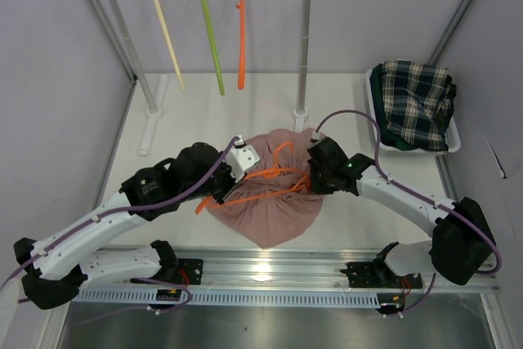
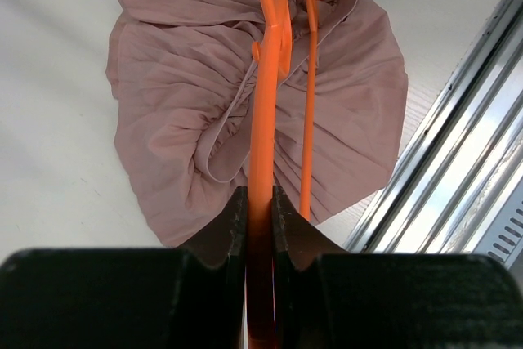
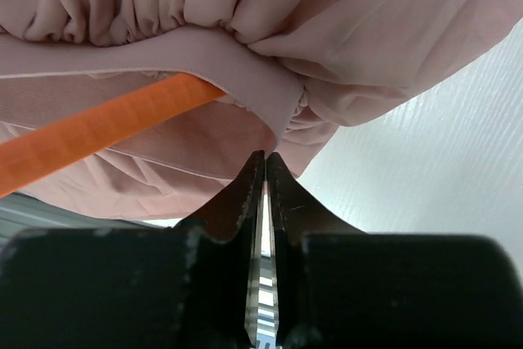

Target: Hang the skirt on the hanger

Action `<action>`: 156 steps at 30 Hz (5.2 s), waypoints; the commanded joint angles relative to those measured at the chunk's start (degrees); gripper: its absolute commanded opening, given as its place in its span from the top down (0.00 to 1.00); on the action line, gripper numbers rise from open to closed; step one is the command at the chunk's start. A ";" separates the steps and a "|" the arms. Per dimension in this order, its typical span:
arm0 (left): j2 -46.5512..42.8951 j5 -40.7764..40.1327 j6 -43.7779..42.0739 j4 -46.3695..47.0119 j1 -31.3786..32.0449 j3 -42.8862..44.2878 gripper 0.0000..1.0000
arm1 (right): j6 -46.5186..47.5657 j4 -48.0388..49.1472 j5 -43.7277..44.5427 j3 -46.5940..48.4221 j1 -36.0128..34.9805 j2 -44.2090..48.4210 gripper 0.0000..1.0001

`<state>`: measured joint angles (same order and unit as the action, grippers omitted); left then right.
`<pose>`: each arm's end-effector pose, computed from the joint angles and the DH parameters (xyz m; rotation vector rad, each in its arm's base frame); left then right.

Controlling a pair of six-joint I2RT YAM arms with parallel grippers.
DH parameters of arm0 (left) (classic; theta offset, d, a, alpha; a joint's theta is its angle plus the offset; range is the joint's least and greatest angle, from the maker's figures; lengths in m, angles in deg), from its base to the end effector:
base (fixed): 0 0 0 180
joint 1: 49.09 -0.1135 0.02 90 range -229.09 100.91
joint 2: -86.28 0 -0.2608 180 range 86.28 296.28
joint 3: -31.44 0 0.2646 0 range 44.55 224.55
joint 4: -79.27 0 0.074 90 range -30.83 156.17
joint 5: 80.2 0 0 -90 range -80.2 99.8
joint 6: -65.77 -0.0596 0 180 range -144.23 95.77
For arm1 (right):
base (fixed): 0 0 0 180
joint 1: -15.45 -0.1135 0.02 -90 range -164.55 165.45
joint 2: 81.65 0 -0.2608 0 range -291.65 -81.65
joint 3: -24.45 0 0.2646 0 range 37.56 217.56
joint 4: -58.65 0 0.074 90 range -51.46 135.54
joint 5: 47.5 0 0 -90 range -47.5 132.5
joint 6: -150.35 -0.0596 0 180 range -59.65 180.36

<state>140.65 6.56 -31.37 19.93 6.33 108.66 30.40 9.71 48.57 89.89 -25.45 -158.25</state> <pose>0.1272 -0.1786 0.3488 1.1339 1.9278 -0.4034 0.2200 0.1822 0.2005 -0.2148 2.6326 0.2947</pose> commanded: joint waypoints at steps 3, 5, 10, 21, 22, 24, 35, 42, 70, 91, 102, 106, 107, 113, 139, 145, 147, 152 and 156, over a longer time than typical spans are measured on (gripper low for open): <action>-1.02 1.30 -4.02 6.86 0.74 -1.89 1.00 | 1.13 -1.60 1.58 6.54 -0.14 1.54 0.96; -1.20 0.96 -5.42 8.70 0.92 -2.94 1.00 | 1.21 -3.18 1.49 7.86 -0.14 3.11 0.97; -2.51 0.69 -7.54 12.74 1.01 -5.13 1.00 | 1.65 -6.08 0.35 12.52 -0.14 6.19 0.97; 0.65 2.28 -6.14 26.79 1.01 -11.11 1.00 | 1.83 -8.46 -0.53 15.34 -0.84 8.92 0.97; 0.91 2.45 -5.18 27.77 1.01 -11.55 1.00 | 1.83 -8.46 -0.35 14.90 -0.84 8.75 0.97; 1.96 2.54 -4.21 29.79 1.01 -13.22 1.00 | 2.00 -6.89 -0.70 12.89 -0.84 8.83 0.97; 7.50 2.81 -0.77 32.53 1.01 -14.72 1.00 | 2.10 0.06 -0.44 4.01 -1.11 9.27 0.84; 8.38 2.81 -0.95 31.65 1.01 -14.72 1.00 | 1.74 1.91 5.09 5.14 -5.32 13.66 0.56; 10.32 4.65 -0.25 29.37 1.01 -12.61 1.00 | -0.02 14.92 18.71 5.58 -10.69 8.57 0.57; 5.93 -6.69 6.70 25.50 1.10 -8.57 0.58 | 1.21 18.43 23.73 1.28 -11.04 10.24 1.00; -1.36 -8.52 11.70 23.74 1.01 -7.34 0.43 | 1.13 18.34 24.61 -0.48 -10.60 12.00 1.00; -3.92 -16.16 16.17 20.49 -0.13 -6.02 0.36 | 0.86 18.96 24.17 -1.71 -10.25 13.23 1.00; -4.27 -16.35 17.41 19.79 -0.83 -5.67 0.35 | 0.86 19.05 24.08 -2.06 -10.16 13.75 1.00; -4.54 -7.34 26.29 15.04 -12.77 -6.37 0.37 | 0.60 19.05 23.64 -2.85 -9.90 15.42 1.00; 5.30 14.85 39.22 29.71 -17.80 -26.32 0.59 | -1.16 20.45 19.42 -5.40 -6.56 17.80 1.00; 7.24 11.86 39.83 32.88 -16.75 -26.41 0.58 | -1.07 20.63 19.25 -5.23 -6.38 17.71 1.00; 8.29 9.76 39.83 33.66 -16.14 -26.41 0.58 | -0.89 20.63 19.16 -5.31 -6.29 17.71 1.00; 10.75 6.85 39.83 35.78 -15.08 -26.50 0.58 | -1.25 20.98 18.98 -5.40 -6.20 17.62 1.00; 11.64 3.78 40.01 36.74 -14.46 -26.68 0.59 | -1.25 21.59 18.98 -5.67 -6.03 17.62 1.00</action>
<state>152.04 13.75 7.52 52.89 -8.64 82.35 31.89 31.41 68.55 85.54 -31.88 -140.68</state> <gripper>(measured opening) 0.410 0.166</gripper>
